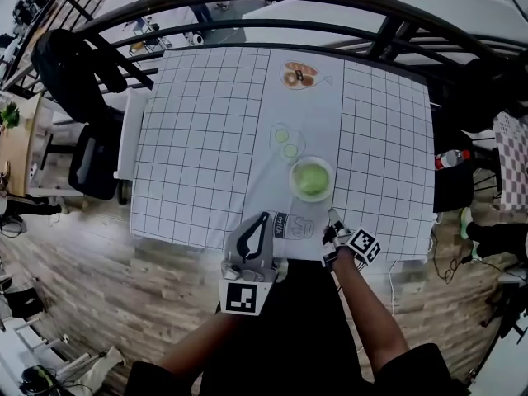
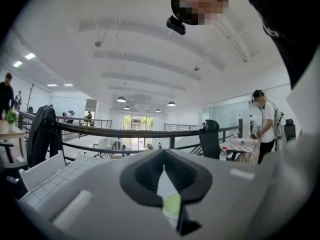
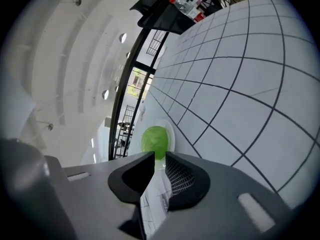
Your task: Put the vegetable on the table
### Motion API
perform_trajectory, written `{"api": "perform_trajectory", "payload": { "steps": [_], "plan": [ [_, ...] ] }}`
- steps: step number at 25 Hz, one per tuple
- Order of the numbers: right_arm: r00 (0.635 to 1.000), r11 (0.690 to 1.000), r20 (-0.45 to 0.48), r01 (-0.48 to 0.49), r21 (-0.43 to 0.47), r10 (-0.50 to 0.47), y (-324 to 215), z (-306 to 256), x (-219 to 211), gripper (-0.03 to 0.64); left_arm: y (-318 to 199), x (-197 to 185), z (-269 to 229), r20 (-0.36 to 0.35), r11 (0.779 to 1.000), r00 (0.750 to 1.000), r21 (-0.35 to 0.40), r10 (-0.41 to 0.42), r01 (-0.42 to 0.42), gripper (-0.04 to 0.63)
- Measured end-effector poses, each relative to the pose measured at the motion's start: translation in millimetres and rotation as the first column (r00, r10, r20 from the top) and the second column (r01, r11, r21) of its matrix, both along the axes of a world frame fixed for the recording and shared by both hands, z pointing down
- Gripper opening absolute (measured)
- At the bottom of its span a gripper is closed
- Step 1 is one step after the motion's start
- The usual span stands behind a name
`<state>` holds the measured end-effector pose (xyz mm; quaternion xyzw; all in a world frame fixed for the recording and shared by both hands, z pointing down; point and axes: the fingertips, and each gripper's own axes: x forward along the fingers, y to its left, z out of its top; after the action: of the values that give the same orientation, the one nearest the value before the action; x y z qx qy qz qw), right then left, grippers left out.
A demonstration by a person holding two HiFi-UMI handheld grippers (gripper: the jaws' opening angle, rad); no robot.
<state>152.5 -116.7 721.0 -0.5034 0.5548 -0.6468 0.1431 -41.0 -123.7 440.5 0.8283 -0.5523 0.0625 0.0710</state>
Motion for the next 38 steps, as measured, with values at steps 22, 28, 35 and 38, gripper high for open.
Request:
{"api": "perform_trajectory", "payload": {
  "steps": [22, 28, 35, 38],
  "plan": [
    [0.833, 0.914, -0.553, 0.215, 0.345, 0.013, 114.9, -232.2, -58.2, -0.002, 100.1, -12.5, -14.4, -0.075, 0.981, 0.978, 0.026, 0.193, -0.192, 0.008],
    [0.712, 0.837, -0.702, 0.383, 0.39, 0.001, 119.7, -273.9, -73.7, -0.003, 105.4, -16.5, -49.6, -0.085, 0.989, 0.989, 0.096, 0.125, -0.117, 0.008],
    [0.604, 0.775, -0.792, 0.457, 0.437, 0.09, 122.2, -311.5, -63.1, -0.003, 116.4, -13.5, -44.1, -0.092, 0.996, 0.993, 0.057, 0.075, -0.07, 0.008],
    [0.58, 0.758, -0.809, 0.484, 0.437, 0.096, 128.4, -311.7, -72.7, -0.003, 121.1, -14.3, -39.1, -0.085, 0.995, 0.993, 0.065, 0.076, -0.07, 0.008]
  ]
}}
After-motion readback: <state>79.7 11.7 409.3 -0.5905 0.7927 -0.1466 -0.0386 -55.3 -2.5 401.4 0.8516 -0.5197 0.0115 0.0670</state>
